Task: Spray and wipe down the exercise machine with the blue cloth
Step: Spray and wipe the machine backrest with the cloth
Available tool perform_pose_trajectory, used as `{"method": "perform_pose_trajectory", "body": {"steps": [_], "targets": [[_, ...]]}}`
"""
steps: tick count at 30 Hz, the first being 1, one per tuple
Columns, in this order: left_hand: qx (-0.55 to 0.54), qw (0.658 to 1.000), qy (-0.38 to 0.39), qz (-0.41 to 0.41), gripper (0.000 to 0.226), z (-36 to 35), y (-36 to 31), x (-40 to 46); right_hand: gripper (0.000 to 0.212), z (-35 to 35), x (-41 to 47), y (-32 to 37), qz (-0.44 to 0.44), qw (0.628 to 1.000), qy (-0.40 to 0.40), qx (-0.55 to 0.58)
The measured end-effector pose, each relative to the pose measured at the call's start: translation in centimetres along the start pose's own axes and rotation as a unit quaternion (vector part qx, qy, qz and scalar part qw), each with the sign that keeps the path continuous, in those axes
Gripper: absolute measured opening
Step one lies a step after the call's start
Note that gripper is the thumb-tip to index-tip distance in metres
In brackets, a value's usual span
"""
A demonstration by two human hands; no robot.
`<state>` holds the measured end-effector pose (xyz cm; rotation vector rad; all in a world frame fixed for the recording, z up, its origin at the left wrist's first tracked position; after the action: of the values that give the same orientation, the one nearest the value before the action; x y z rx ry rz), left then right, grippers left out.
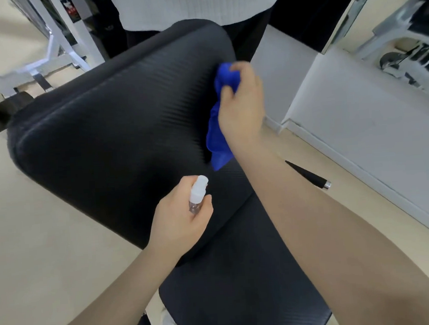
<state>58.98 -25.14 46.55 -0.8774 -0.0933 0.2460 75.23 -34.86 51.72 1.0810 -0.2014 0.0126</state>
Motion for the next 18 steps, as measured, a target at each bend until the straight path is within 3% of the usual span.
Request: {"method": "perform_pose_trajectory", "body": {"steps": [3,5,9,12,14,16,18], "targets": [[-0.004,1.0,0.01,-0.027,0.019,-0.1,-0.7,0.3,0.028,-0.5,-0.2,4.9,0.128,0.991,0.004,0.042],[-0.005,0.998,0.013,-0.057,0.015,-0.3,-1.0,0.6,0.027,-0.2,-0.1,3.7,0.146,0.986,-0.005,0.081],[-0.008,0.996,0.023,-0.082,0.018,-1.3,0.5,0.4,0.029,-0.1,-2.5,-8.6,-0.028,0.999,-0.013,0.031],[-0.004,0.997,0.028,-0.07,0.022,-2.6,2.6,0.0,0.032,-1.1,-5.4,-16.8,-0.225,0.974,-0.007,-0.019],[0.01,0.997,0.03,-0.075,0.023,-3.3,3.6,-0.4,0.031,-1.3,-5.3,-17.7,-0.291,0.956,-0.027,-0.011],[0.003,0.998,0.045,-0.051,0.023,-3.5,4.4,-0.9,0.029,-1.3,-4.4,-15.0,-0.232,0.972,-0.036,0.019],[-0.028,0.996,0.075,-0.035,0.029,-3.2,4.7,-1.5,0.025,-1.2,-4.1,-10.2,-0.098,0.993,-0.018,0.058]]}}
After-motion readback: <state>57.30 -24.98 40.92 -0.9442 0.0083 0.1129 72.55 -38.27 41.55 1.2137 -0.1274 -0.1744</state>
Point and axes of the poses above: each hand's wrist, its own x-axis towards the middle knuckle, its own z-axis out of the back of the hand, y = z × x, the point moved 6 cm from there along x, towards the middle knuckle, and after that the axes turned 1 degree about y, right-handed, at the moved point
